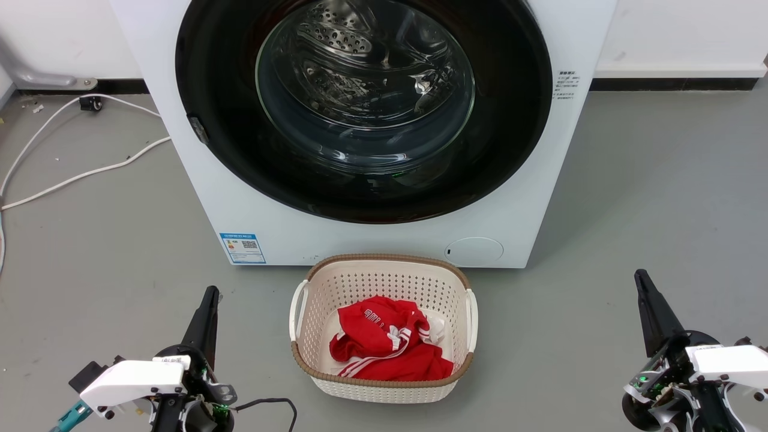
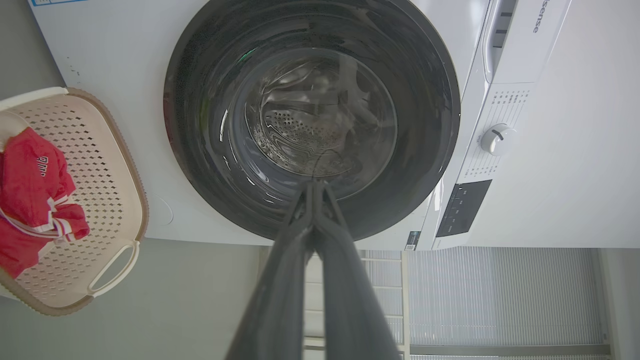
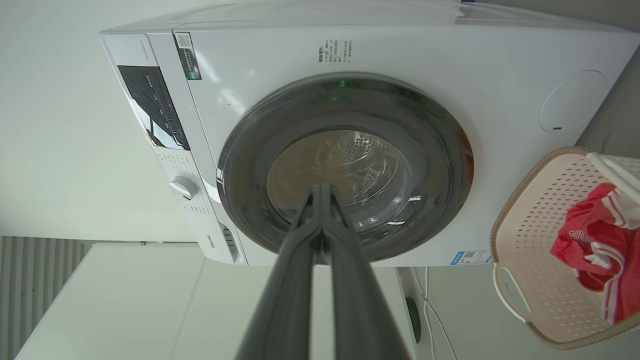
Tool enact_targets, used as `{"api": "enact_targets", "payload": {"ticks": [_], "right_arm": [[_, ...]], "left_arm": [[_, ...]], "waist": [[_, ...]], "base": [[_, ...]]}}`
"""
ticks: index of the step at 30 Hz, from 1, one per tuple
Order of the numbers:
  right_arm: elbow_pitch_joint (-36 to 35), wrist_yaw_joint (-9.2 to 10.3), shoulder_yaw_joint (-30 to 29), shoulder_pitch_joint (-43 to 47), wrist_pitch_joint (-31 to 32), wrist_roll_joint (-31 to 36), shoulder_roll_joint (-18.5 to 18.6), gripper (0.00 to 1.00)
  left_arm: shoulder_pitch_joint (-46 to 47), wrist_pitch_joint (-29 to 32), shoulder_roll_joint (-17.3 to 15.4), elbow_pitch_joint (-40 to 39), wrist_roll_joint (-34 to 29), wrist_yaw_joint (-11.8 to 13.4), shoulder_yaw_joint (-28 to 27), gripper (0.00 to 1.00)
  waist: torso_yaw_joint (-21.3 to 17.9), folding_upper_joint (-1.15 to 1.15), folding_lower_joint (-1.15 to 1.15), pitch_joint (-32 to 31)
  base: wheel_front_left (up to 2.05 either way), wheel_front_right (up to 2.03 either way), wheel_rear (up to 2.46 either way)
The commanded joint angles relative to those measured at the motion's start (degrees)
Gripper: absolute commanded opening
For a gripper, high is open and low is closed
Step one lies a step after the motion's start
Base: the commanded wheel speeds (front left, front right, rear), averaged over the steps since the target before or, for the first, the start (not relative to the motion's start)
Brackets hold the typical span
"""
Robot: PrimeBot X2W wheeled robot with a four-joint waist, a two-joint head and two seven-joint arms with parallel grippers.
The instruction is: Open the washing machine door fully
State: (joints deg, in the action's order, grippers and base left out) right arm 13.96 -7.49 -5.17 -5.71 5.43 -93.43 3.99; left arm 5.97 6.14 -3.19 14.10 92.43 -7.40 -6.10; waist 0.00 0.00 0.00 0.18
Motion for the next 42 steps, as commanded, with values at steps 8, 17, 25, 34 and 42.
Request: {"api": "enact_targets", "payload": {"ticks": [8, 17, 25, 34, 42], "right_arm": [[0.1, 0.00, -0.2, -0.8, 0.2, 0.3, -0.2, 0.00], [0.2, 0.00, 0.2, 0.5, -0.3, 0.2, -0.3, 1.00], [-1.6, 0.00, 1.7, 1.0, -2.7, 1.9, -0.4, 1.00], [-4.9, 0.00, 2.7, 1.6, -4.9, 11.4, -0.5, 1.00], [-6.9, 0.00, 3.2, 2.0, -6.5, 24.0, -0.5, 1.00]], "left_arm": [[0.5, 0.2, 0.1, 0.1, -0.2, -0.2, -0.2, 0.00], [-0.4, -0.5, 0.2, 0.3, -0.1, 0.0, 0.3, 1.00], [-0.9, -2.9, 0.2, -1.6, -1.3, 0.0, 1.8, 1.00], [-1.1, -5.2, -0.2, -3.9, -8.7, 0.0, 2.3, 1.00], [-1.1, -6.9, -0.1, -5.7, -17.8, 0.0, 2.5, 1.00]], "waist": [[0.0, 0.00, 0.00, 0.0], [0.0, 0.00, 0.00, 0.0], [0.0, 0.00, 0.00, 0.0], [-0.3, 0.00, 0.00, 0.0], [-0.4, 0.00, 0.00, 0.1]], "base": [[0.00, 0.00, 0.00], [0.00, 0.00, 0.00], [0.00, 0.00, 0.00], [0.00, 0.00, 0.00], [0.00, 0.00, 0.00]]}}
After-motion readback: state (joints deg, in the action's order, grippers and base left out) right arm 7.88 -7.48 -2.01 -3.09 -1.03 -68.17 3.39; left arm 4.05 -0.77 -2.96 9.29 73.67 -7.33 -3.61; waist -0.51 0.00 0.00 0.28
